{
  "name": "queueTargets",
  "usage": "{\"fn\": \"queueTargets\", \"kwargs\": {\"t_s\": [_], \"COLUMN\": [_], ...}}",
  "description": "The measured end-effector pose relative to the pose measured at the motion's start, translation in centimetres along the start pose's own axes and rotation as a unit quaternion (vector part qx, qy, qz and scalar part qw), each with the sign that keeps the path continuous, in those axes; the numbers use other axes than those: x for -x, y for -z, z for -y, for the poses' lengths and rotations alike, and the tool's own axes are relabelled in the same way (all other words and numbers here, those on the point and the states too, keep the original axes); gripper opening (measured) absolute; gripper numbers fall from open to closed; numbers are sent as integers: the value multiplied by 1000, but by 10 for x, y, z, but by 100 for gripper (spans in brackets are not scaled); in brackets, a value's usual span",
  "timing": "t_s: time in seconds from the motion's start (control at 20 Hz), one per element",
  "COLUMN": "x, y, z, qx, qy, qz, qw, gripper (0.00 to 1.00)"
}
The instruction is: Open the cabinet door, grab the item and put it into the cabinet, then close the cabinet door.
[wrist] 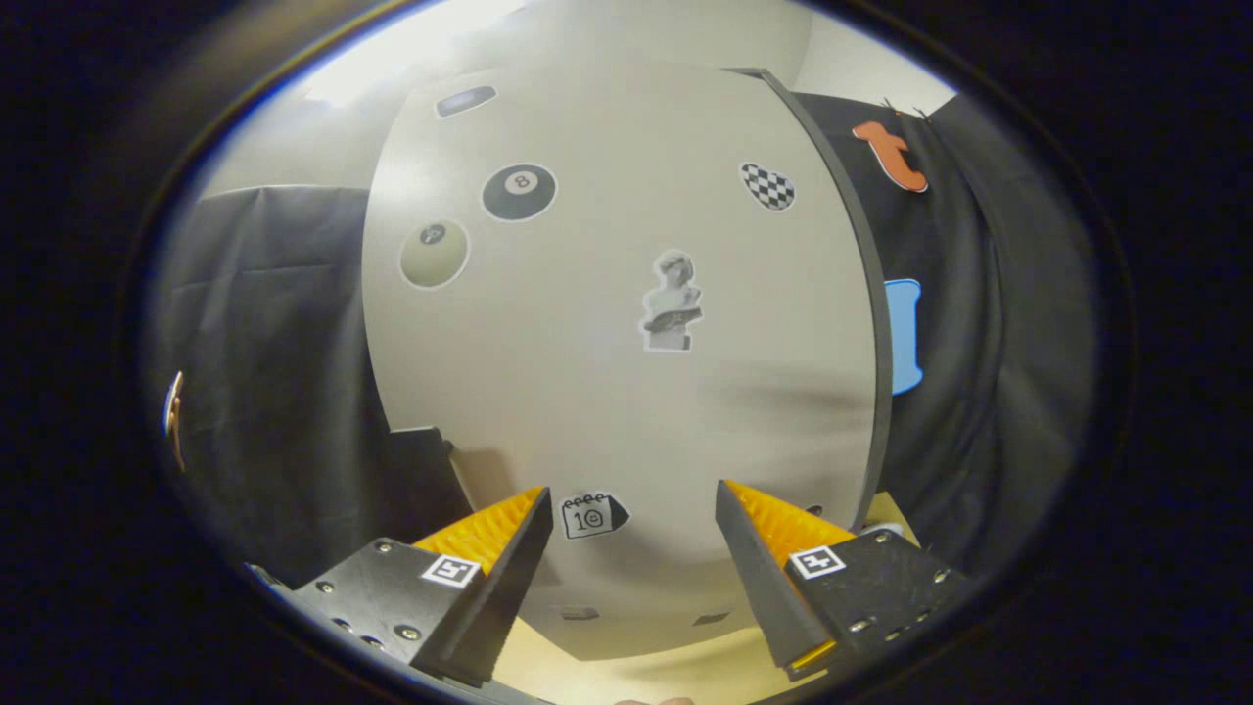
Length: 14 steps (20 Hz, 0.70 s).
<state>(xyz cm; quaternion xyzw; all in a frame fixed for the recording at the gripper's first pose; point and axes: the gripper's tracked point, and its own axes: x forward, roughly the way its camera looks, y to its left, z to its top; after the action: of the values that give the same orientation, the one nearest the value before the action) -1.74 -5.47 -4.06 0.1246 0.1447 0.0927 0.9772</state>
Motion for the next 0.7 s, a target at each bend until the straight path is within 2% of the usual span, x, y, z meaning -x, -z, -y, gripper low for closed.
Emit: {"fn": "queueTargets", "kwargs": {"t_s": [0.25,0.7], "x": [-18,-53], "y": [0,-1], "z": [0,-10], "qx": [-1,-6], "qy": [14,13], "qz": [1,0], "qw": [1000,1000], "gripper": [99,99]}}
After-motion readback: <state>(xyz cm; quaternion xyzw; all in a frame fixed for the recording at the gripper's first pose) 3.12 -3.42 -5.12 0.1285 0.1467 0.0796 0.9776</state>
